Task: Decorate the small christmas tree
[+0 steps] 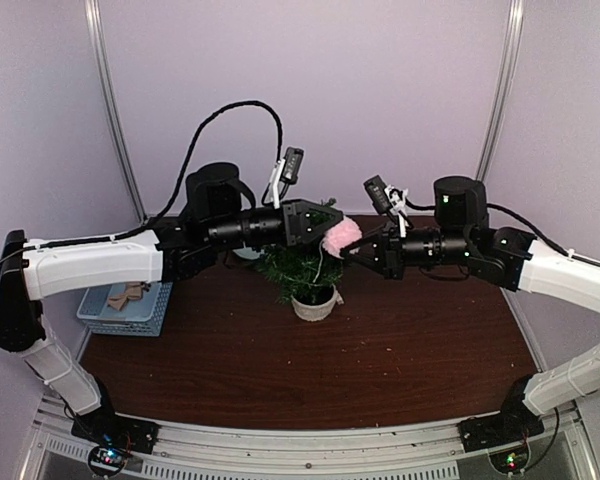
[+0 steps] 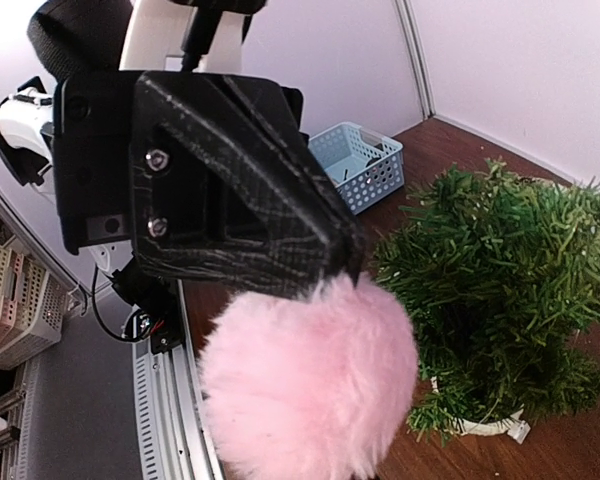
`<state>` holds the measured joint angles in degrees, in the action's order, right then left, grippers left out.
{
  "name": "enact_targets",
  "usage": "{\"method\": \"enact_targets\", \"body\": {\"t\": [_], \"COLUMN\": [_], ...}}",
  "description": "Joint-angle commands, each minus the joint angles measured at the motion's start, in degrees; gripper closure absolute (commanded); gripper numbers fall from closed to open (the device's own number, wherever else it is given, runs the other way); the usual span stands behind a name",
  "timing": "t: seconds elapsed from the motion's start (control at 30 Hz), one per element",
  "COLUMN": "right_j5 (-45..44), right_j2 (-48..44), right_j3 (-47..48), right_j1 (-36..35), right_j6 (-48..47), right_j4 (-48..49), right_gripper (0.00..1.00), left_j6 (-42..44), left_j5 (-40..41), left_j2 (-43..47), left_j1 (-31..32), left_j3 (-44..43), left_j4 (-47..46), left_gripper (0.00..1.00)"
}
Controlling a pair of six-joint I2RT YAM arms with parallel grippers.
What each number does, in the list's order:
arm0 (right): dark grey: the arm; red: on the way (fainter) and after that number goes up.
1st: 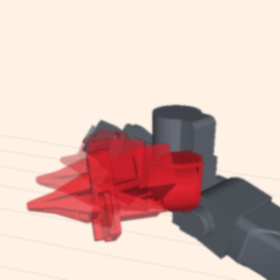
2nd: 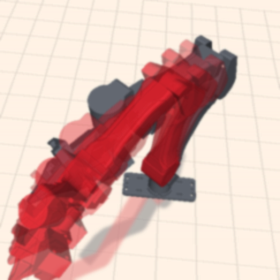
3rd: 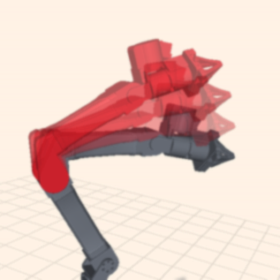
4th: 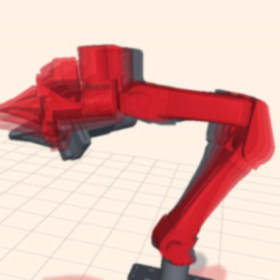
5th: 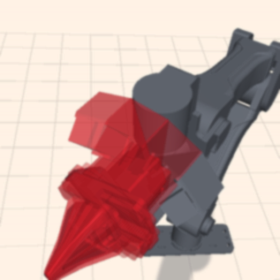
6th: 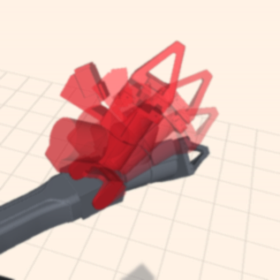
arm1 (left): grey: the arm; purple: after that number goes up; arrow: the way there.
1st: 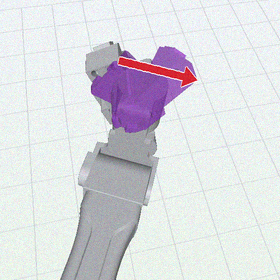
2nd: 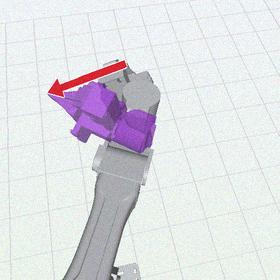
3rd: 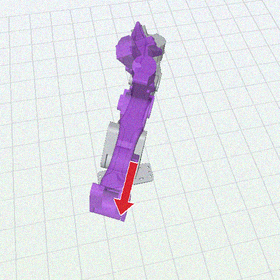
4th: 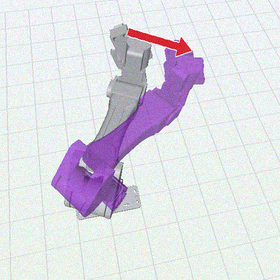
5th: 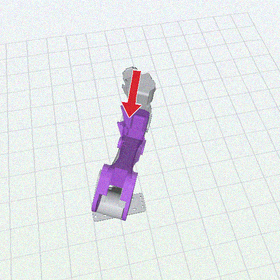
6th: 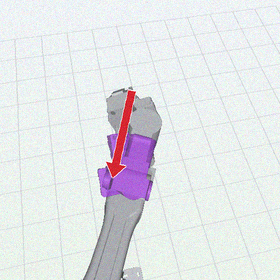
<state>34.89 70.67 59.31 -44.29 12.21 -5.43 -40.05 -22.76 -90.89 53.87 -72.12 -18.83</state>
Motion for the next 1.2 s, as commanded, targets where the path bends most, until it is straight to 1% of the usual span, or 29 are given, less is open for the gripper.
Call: {"method": "enact_targets", "body": {"t": [0.0,0.13,0.17,0.2,0.23,0.27,0.3,0.33,0.4,0.53,0.63,0.7,0.87,0.97,1.07,1.17], "right_j5": [-2.5,-4.6,-5.0,-5.6,-6.1,-6.4,-6.7,-6.9,-6.8,-5.9,-4.4,-3.4,-3.1,-3.3,-3.6,-3.9], "right_j2": [-1.7,-2.3,-2.6,-2.8,-3.2,-3.5,-3.9,-4.4,-5.6,-7.8,-8.7,-9.0,-8.2,-7.5,-6.9,-6.5], "right_j3": [1.8,0.9,0.4,-0.1,-0.5,-1.1,-1.8,-2.2,-3.2,-4.6,-4.8,-4.8,-4.3,-3.6,-2.8,-2.6], "right_j1": [-0.2,-0.3,-0.3,-0.3,-0.2,-0.2,-0.2,-0.2,-0.2,-0.2,-0.4,-0.9,-3.4,-4.9,-5.8,-6.4], "right_j6": [-0.7,0.3,0.6,0.9,1.1,1.3,1.5,1.8,2.3,2.8,3.4,4.0,4.5,4.5,4.4,4.3], "right_j4": [0.2,0.4,0.6,0.7,1.0,1.0,1.2,1.3,1.7,2.4,2.9,3.7,5.2,5.3,5.3,5.3], "right_gripper": [1.0,1.0,1.0,1.0,1.0,1.0,1.0,1.0,1.0,1.0,1.0,1.0,1.0,1.0,1.0,1.0], "left_j6": [-0.1,2.3,3.5,4.8,6.1,7.0,7.6,8.1,9.7,17.8,22.1,23.2,28.8,30.2,30.0,29.5], "left_j5": [-1.0,0.4,0.9,1.7,2.4,3.1,3.7,4.0,4.2,6.4,5.3,4.4,6.4,8.4,9.3,10.5], "left_j2": [-0.8,0.3,0.9,1.8,2.9,4.1,6.0,7.5,10.8,17.0,19.7,20.1,18.3,15.4,12.8,11.1], "left_j1": [0.4,0.4,0.4,0.2,0.0,-0.4,-0.9,-1.5,-2.9,-3.4,-3.3,-2.7,2.2,4.2,5.3,5.9], "left_j3": [-1.8,-2.2,-2.5,-2.8,-2.6,-2.1,-1.4,-0.2,2.9,10.2,16.5,20.2,28.0,29.5,30.2,31.3], "left_j4": [-2.4,-0.4,1.2,2.7,4.0,5.0,5.6,6.1,6.6,7.8,6.1,3.3,-7.2,-11.5,-16.0,-20.6], "left_gripper": [1.0,1.0,0.93,0.8,0.64,0.54,0.48,0.44,0.4,0.41,0.48,0.52,0.57,0.6,0.65,0.67]}}
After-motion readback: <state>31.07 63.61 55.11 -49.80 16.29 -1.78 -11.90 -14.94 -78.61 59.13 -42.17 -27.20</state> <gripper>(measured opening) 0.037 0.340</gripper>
